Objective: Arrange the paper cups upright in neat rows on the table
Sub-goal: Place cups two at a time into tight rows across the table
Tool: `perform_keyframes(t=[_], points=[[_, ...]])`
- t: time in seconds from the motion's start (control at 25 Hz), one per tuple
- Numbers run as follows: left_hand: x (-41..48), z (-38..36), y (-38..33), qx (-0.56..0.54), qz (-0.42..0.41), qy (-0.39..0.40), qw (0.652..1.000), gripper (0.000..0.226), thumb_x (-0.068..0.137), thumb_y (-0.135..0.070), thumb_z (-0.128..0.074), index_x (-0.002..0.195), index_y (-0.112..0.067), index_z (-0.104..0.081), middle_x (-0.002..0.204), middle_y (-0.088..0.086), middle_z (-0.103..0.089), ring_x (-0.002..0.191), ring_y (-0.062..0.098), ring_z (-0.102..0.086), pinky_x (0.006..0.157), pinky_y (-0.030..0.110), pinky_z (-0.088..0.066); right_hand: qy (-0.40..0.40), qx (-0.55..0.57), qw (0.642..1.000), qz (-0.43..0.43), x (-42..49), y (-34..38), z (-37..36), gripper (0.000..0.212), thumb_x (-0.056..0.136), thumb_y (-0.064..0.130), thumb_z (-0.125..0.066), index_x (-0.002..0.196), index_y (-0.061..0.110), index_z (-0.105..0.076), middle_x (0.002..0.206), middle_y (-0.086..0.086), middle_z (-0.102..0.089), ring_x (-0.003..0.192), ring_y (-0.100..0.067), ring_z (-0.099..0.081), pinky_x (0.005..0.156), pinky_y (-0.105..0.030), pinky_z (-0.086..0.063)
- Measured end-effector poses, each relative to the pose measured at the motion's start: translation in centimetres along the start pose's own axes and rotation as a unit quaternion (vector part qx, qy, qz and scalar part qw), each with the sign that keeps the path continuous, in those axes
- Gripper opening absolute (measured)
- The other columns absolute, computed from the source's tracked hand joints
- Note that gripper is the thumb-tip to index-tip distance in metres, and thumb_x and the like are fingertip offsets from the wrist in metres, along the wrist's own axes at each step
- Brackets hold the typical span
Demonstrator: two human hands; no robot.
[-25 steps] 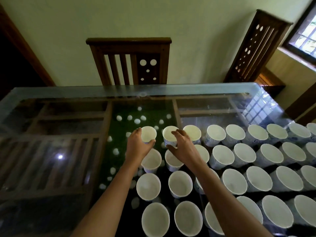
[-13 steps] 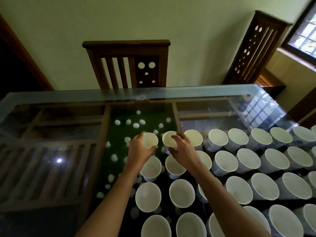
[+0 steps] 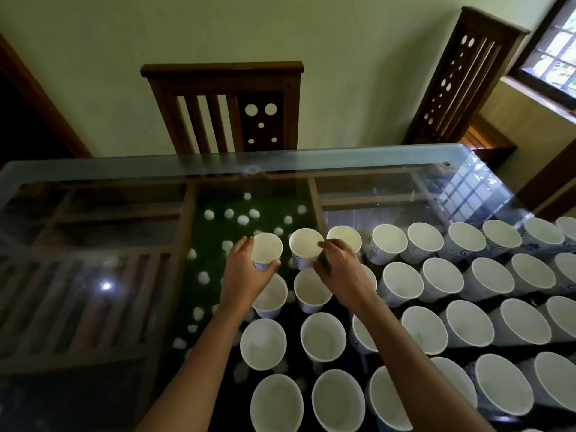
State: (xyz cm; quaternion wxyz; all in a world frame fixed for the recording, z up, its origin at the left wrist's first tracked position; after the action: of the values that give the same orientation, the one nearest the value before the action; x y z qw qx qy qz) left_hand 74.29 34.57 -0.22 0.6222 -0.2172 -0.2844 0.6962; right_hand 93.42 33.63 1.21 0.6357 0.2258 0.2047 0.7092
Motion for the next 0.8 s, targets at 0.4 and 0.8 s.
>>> perform_keyframes(t=[0.4,0.8], points=[[-8.3,0.8,-0.8,0.024,-0.053,-0.009,0.998,0.062,0.079,-0.032,-0.070,0.131,-0.005,-0.049,0.136,0.010,-0.050,0.123,0.024,-0.047,0.101,0.035,-0.042,0.012,0.017,0.999,0.030,-7.4,1.3,-0.1,0.046,0.086,0.016,-0.064,0.129,0.005,-0.052,0.133,-0.015,-0.051,0.120,-0.031,-0.049,0.098,-0.037,-0.042],[-17.7,2.3,-1.1,0.009,-0.046,0.008,0.999,0.057,0.079,-0.030,-0.071,0.127,-0.005,-0.053,0.132,0.009,-0.054,0.121,0.022,-0.049,0.103,0.032,-0.039,0.019,0.020,0.999,0.047,-15.2,2.2,0.7,0.045,0.081,0.014,-0.069,0.123,0.004,-0.056,0.125,-0.017,-0.057,0.109,-0.034,-0.056,0.093,-0.039,-0.044]])
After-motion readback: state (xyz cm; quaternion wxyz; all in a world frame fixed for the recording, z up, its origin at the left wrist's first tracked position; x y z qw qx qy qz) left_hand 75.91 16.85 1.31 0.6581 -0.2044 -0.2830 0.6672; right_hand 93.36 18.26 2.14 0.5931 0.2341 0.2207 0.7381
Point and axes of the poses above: each hand's wrist, its own x-axis towards the middle knuckle, its own z-axis out of the back of the hand, y = z × x, the point moved 5 cm from there along x, towards the middle knuckle
